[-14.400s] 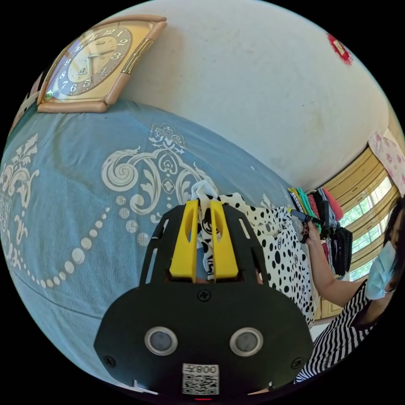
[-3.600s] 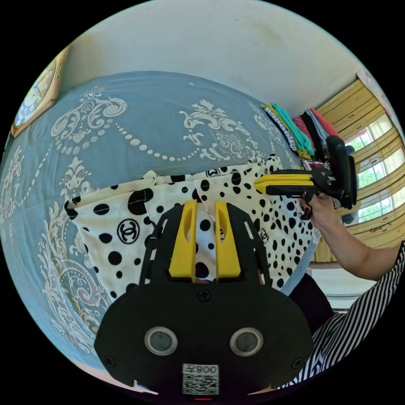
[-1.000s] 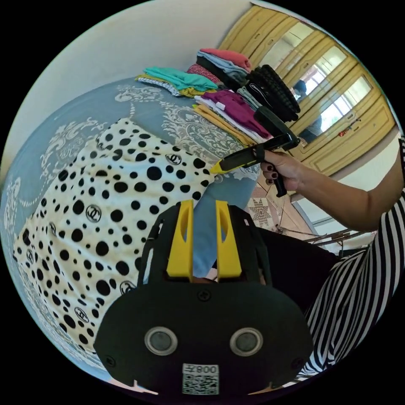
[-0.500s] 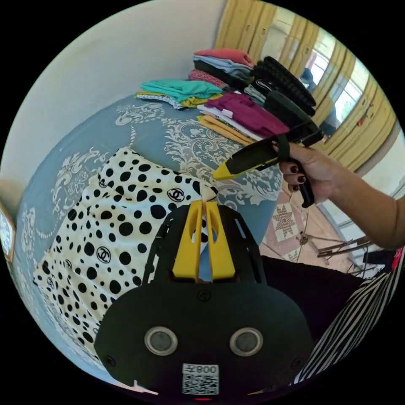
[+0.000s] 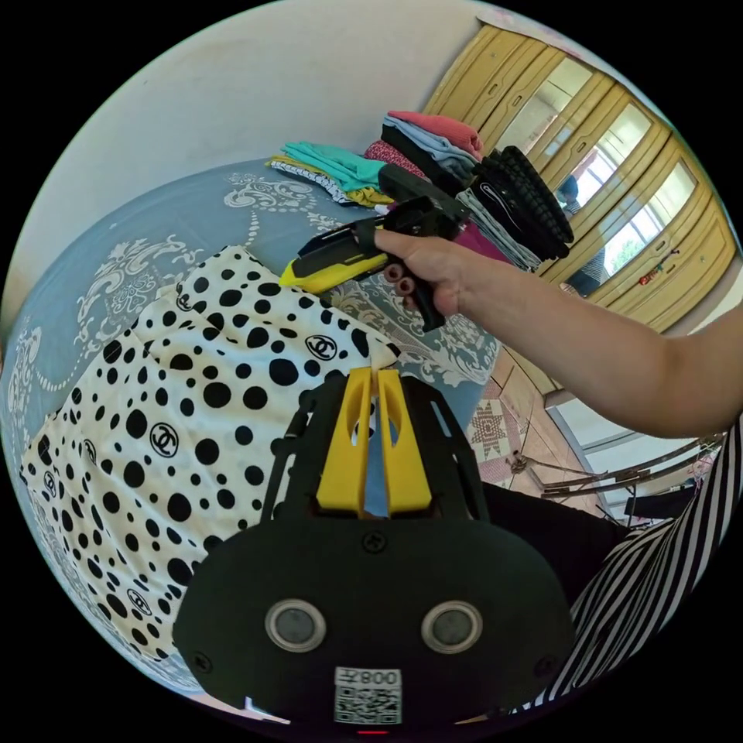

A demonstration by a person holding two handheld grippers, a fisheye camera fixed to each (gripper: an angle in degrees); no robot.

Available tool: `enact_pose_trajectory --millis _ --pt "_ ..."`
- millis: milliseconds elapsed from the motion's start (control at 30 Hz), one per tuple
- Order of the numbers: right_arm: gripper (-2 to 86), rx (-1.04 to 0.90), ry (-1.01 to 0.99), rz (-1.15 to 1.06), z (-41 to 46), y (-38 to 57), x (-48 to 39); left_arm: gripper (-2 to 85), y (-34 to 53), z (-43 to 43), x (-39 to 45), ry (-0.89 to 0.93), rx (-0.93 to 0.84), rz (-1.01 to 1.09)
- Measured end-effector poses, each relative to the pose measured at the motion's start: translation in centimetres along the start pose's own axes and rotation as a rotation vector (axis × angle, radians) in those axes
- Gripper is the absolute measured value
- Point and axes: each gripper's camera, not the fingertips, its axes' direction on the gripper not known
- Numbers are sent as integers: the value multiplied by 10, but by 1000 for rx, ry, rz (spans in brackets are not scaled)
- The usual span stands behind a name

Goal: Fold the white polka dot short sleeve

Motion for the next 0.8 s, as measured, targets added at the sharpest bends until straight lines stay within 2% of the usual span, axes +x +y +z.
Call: enact_pose_trajectory --millis 267,533,800 --pt "30 -47 -30 -10 54 -34 6 16 -7 -42 4 18 25 -15" --pt "12 36 -116 -24 82 -39 2 15 -6 -120 -4 62 105 -92" --pt "8 103 -105 -164 139 -47 -62 16 10 -230 -26 130 236 -218"
